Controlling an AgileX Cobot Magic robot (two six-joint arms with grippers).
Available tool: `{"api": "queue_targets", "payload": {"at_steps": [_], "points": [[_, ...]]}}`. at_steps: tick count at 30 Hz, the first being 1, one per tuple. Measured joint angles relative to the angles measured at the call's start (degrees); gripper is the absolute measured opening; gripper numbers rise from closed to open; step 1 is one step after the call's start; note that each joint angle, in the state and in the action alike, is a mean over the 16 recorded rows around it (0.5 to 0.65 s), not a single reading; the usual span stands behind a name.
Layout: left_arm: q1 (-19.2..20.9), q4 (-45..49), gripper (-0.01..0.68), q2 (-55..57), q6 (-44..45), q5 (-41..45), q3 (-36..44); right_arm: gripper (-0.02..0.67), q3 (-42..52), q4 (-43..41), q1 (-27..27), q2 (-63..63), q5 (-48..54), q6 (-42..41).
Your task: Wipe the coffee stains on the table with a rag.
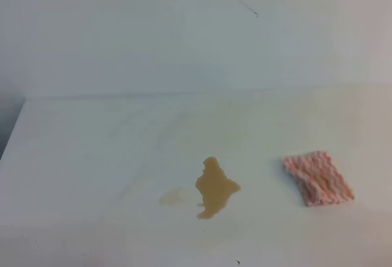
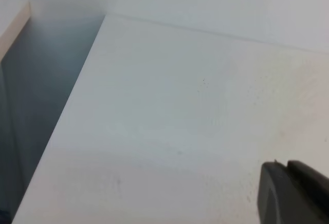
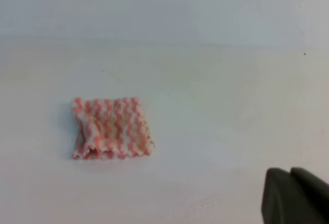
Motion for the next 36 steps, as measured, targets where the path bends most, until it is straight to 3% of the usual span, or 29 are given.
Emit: {"api": "queue_targets", "payload": {"at_steps": [36], "points": [[0.0, 0.0, 0.001, 0.0, 0.0, 0.0, 0.0, -0.004, -0.22, 0.08, 0.0, 0.17, -1.3, 0.01]]}}
